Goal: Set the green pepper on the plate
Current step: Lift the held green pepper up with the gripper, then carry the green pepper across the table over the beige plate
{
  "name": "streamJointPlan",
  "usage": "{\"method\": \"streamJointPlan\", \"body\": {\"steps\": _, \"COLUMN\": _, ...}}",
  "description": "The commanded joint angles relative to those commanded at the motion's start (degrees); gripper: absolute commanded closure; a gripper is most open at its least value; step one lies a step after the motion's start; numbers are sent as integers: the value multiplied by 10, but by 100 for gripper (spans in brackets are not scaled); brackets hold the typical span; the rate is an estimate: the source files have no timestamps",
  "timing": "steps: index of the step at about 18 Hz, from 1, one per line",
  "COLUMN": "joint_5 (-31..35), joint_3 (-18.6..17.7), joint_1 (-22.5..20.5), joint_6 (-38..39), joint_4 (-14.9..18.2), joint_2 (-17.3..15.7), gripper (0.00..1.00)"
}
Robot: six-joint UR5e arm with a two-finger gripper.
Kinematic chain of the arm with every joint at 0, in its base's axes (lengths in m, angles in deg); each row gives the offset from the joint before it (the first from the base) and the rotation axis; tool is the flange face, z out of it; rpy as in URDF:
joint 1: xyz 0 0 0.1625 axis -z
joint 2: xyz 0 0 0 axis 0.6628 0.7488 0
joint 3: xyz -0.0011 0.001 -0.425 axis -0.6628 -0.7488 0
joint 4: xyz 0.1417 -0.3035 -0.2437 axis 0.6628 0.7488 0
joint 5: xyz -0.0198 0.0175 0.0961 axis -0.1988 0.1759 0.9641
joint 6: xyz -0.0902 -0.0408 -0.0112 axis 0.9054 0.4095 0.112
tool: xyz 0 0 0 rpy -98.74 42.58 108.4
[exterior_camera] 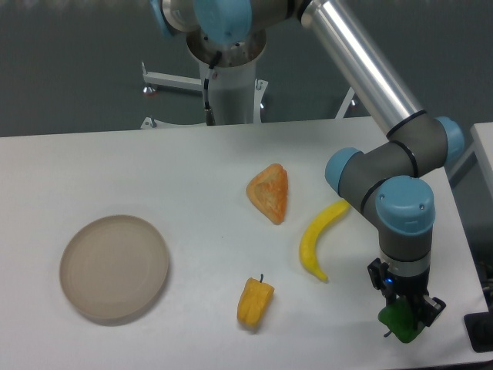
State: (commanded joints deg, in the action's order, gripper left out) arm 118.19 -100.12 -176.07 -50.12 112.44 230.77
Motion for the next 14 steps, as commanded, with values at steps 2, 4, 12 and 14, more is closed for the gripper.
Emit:
{"method": "streamJointPlan", "body": {"steps": 2, "joint_5": 0, "joint_3": 0, "joint_1": 3, "joint_6": 4, "joint_4": -1, "joint_2": 0, "gripper": 75}}
{"method": "streamJointPlan", "body": {"steps": 4, "joint_5": -4, "joint_3": 2, "joint_1": 4, "joint_6": 6, "joint_4": 0, "joint_2": -3, "gripper": 75}}
{"method": "streamJointPlan", "body": {"steps": 12, "joint_5": -25, "joint_3": -116, "joint_1": 31, "joint_6": 82, "joint_4": 12, "joint_2": -104, "gripper": 74}}
{"method": "streamJointPlan", "body": {"steps": 14, "joint_5": -29, "joint_3": -152, "joint_1": 46, "joint_6": 117, "joint_4": 38, "joint_2": -140, "gripper": 74}}
